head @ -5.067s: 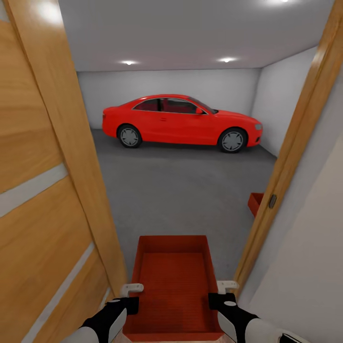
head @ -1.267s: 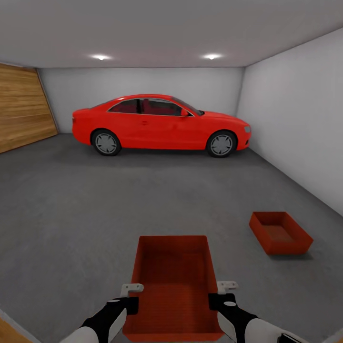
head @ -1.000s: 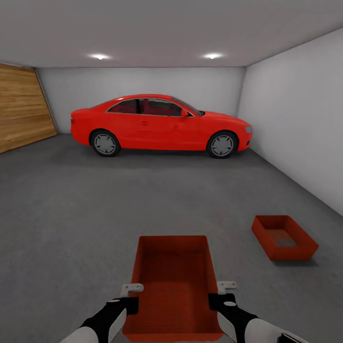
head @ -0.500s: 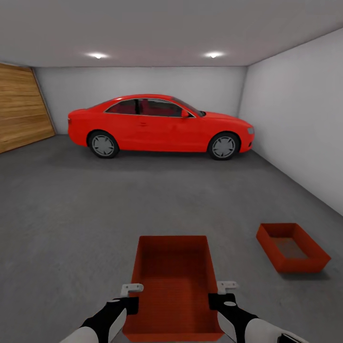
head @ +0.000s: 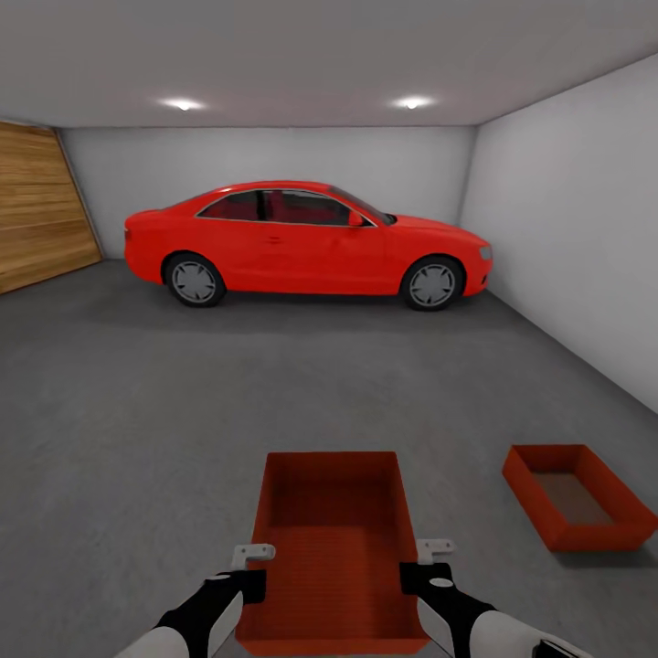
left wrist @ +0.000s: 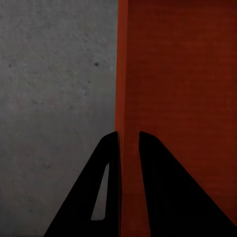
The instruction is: Move the two storage containers from the living room to the garage. In the garage, place one container on the floor and stack the other container on top of it (either order is fine).
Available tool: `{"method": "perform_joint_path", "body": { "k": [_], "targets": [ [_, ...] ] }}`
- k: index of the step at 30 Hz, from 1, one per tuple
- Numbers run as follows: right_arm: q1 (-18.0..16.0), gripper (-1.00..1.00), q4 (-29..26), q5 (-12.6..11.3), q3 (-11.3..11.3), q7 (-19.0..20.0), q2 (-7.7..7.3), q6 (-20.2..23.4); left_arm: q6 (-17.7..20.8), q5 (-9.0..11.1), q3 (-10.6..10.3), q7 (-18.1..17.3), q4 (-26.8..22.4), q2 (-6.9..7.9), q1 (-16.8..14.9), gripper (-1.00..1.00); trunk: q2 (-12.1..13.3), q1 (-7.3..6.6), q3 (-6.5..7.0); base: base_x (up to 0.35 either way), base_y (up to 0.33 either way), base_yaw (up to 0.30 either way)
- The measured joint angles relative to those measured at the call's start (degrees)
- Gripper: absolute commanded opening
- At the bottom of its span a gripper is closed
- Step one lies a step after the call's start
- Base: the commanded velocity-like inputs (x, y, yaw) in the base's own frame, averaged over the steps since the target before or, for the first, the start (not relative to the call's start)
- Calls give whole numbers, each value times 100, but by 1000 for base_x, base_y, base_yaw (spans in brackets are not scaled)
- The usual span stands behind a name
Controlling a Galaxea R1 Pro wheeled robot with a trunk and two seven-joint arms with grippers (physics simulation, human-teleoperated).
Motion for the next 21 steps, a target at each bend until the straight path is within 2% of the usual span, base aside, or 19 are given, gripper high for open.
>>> {"method": "perform_joint_path", "body": {
  "k": [21],
  "targets": [
    [-1,-100,-2,-1,1,1,-3,1,0,0,0,4,-1,-2,-1,-100,0,0,0,321,0,0]
  ]
}}
